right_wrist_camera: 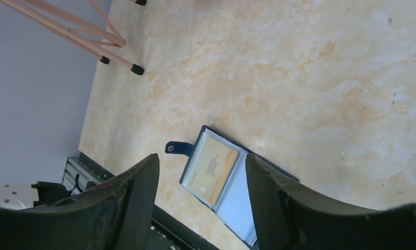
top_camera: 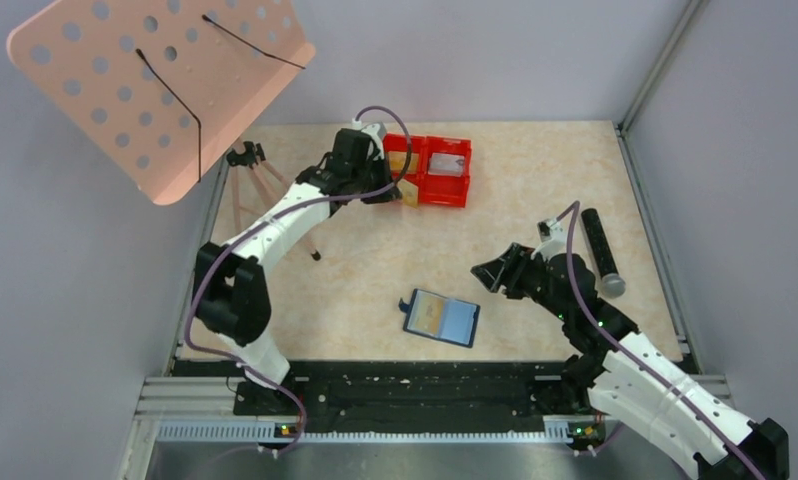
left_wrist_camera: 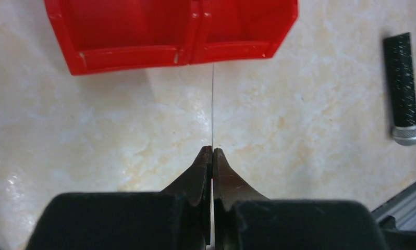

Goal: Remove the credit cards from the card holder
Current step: Place the credit card in the storage box.

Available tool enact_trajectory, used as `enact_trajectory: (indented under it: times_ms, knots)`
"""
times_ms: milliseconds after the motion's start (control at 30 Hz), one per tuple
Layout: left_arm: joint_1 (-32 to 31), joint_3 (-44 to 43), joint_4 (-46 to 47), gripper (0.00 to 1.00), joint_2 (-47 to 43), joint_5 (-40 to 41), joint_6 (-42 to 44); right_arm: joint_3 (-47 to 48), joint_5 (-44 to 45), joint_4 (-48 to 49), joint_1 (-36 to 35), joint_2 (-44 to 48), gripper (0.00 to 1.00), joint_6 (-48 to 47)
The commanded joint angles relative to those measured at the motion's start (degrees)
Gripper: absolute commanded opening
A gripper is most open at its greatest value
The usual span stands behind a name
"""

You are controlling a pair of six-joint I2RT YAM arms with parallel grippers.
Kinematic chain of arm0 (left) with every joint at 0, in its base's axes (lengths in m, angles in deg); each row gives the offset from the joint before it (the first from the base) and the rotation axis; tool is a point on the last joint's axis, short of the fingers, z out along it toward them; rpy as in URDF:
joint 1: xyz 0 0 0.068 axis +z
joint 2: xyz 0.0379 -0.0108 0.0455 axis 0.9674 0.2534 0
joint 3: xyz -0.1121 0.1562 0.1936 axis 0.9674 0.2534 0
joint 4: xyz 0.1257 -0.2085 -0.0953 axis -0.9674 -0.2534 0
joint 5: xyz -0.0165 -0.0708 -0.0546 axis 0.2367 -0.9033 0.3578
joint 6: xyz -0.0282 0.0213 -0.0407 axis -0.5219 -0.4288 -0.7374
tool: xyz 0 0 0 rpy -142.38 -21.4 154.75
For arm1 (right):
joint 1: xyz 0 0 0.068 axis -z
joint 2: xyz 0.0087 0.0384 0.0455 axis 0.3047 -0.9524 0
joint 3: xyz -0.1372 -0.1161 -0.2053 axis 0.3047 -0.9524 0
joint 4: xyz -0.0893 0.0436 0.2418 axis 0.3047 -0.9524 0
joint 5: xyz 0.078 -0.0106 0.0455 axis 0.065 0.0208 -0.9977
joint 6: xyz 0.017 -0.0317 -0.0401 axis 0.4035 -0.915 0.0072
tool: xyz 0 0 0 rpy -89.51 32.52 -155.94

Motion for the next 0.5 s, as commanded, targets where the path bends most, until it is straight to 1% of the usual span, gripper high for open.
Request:
enact_trajectory:
  times_ms: [0, 100, 233, 467]
  knots:
    - [1.05, -10.22, -5.3, 0.0, 5.77, 3.7, 5.9, 2.51, 1.14, -3.21, -0.26, 0.62, 0.63, -4.19]
    - [1.58, -15.68, -6.32, 0.0, 9.94, 4.58, 6.5, 2.46, 1.08, -3.32, -0.24, 0.52, 0.64, -4.71]
    - [2.81, -20.26, -6.68, 0.0, 14.24, 5.33, 6.23, 2.84, 0.55, -3.28, -0.27, 0.26, 0.64, -4.91]
    - [5.7, -27.33, -6.56, 0.0, 21.9, 1.52, 4.88, 3.52, 0.1, -2.85, -0.26, -0.85, 0.64, -5.53]
